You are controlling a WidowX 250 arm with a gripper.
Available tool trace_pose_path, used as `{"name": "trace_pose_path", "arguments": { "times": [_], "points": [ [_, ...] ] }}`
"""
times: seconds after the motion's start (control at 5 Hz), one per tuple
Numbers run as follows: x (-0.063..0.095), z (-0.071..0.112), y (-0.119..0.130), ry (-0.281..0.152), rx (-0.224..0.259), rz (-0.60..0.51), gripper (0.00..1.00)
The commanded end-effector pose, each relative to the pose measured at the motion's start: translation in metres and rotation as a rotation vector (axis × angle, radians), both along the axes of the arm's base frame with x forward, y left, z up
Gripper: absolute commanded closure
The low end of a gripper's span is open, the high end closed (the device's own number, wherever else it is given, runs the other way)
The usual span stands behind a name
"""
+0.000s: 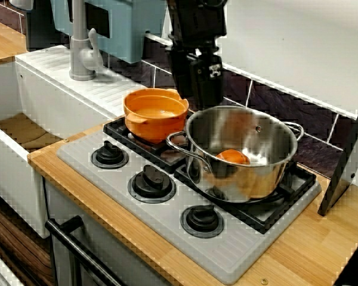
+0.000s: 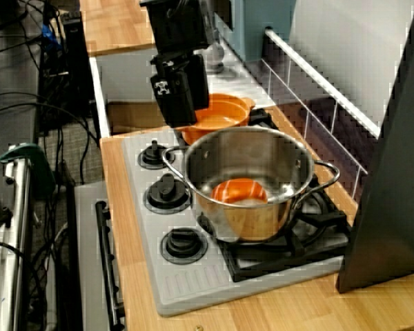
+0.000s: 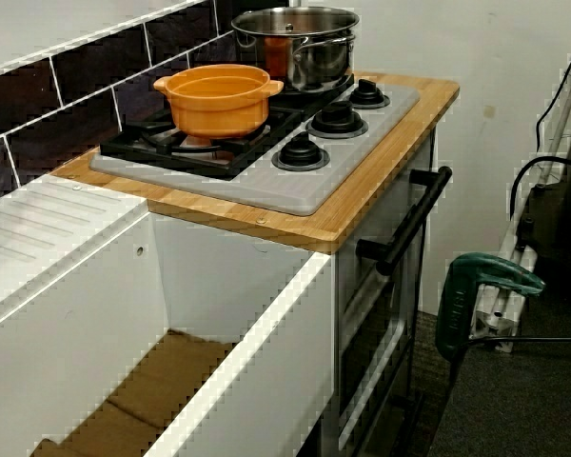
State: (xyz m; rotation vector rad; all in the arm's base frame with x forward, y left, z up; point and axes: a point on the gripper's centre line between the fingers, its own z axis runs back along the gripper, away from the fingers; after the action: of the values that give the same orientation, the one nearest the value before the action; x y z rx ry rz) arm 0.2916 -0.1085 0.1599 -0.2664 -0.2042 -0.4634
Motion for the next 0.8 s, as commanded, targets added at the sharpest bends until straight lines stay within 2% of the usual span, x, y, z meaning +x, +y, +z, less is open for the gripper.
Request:
{"name": "trace_pose_path", "arguments": {
  "times": [0.0, 0.2, 0.6],
  "points": [
    [0.002, -0.014, -0.007, -0.011, 0.011, 0.013, 0.00],
    [0.013, -0.012, -0.013, -0.013, -0.009, 0.051, 0.00],
    [0.033, -0.018, -0.026, -0.024, -0.004, 0.098, 0.00]
  ]
}}
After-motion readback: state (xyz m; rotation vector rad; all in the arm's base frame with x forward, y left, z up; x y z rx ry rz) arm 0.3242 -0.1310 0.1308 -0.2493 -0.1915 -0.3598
